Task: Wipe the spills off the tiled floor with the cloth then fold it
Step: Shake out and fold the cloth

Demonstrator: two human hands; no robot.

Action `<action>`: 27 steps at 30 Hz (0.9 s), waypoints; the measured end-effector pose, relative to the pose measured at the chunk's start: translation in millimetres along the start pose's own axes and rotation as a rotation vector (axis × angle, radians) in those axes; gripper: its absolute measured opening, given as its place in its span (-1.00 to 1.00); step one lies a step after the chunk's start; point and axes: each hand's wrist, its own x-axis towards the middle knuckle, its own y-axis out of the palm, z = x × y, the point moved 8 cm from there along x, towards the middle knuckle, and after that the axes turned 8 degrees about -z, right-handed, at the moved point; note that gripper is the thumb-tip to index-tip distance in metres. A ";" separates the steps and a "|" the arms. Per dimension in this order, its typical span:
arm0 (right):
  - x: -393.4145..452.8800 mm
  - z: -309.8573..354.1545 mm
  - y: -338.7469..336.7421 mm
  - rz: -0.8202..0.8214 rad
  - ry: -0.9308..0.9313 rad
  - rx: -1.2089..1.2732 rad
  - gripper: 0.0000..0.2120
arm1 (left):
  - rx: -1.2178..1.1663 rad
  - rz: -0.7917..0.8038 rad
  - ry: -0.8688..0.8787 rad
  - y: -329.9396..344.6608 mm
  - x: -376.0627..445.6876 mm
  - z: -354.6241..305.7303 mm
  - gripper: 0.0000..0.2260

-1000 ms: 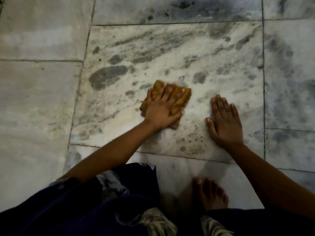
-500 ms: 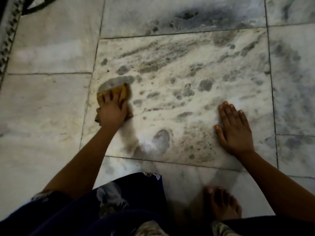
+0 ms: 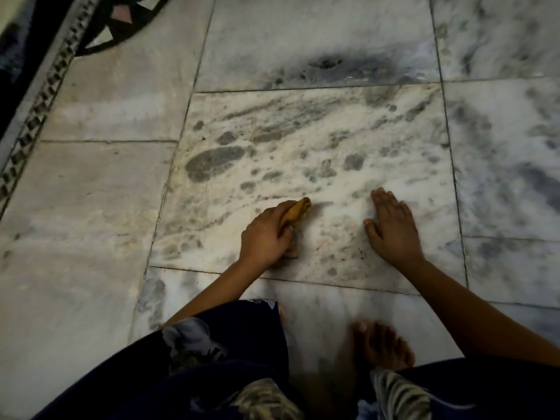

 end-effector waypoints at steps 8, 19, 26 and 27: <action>6.8 29.1 -48.3 -0.157 0.019 0.227 -0.44 | -0.690 0.160 -0.299 -34.9 33.1 -17.2 -0.63; 101.9 57.8 -124.4 -0.281 -0.047 0.265 -0.42 | -1.021 0.145 -0.530 -80.5 132.4 -51.9 -0.76; 121.2 58.5 -108.3 -0.240 -0.066 0.257 -0.44 | -1.098 0.186 -0.598 -70.3 160.3 -52.6 -0.90; 122.1 60.3 -105.2 -0.232 -0.074 0.253 -0.44 | -1.135 0.189 -0.600 -67.4 162.2 -50.5 -0.87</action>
